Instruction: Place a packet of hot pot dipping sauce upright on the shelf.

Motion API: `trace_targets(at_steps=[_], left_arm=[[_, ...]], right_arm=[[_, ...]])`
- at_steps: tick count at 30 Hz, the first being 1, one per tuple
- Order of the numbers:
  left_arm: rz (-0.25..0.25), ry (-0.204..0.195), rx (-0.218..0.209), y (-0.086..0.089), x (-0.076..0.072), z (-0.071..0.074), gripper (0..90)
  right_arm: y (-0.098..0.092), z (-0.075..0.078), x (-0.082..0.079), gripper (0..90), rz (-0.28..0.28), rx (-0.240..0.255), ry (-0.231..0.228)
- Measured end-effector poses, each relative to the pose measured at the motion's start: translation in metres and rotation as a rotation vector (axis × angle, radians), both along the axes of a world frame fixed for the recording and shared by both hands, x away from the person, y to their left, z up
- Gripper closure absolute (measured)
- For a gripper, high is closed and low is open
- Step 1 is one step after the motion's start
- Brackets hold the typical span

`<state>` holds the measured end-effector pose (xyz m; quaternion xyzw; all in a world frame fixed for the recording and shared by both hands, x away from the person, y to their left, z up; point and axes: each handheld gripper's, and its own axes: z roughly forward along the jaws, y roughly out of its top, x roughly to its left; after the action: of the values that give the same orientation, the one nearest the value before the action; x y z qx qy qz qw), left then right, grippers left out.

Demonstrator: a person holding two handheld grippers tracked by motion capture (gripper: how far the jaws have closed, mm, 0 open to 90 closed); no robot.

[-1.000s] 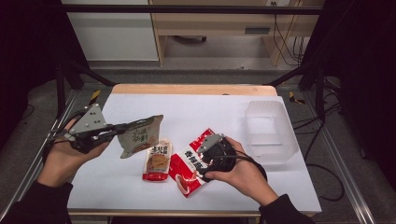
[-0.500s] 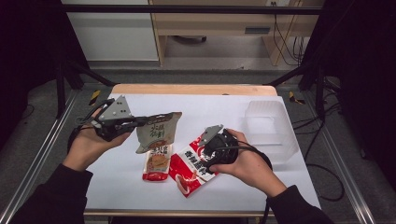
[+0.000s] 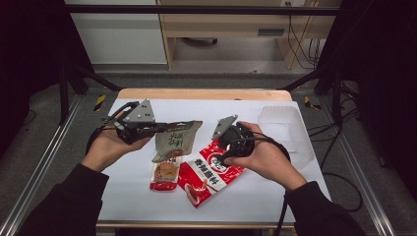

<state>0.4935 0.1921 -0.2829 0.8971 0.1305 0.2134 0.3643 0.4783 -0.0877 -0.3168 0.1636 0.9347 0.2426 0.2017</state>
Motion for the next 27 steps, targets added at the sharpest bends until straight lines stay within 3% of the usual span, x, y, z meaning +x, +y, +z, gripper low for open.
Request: trace_targets(at_steps=[5,16,27], left_arm=[[-0.028,0.004,0.036,-0.011,0.001,-0.002,90.0],[-0.086,0.015,0.034,-0.026,-0.002,-0.004,90.0],[-0.137,0.021,0.035,-0.038,-0.005,-0.007,90.0]], right_arm=[[0.005,0.005,0.011,26.6,0.015,-0.021,-0.009],[0.02,0.009,0.029,27.4,0.072,-0.023,-0.013],[0.034,0.004,0.035,42.5,0.142,-0.022,0.009]])
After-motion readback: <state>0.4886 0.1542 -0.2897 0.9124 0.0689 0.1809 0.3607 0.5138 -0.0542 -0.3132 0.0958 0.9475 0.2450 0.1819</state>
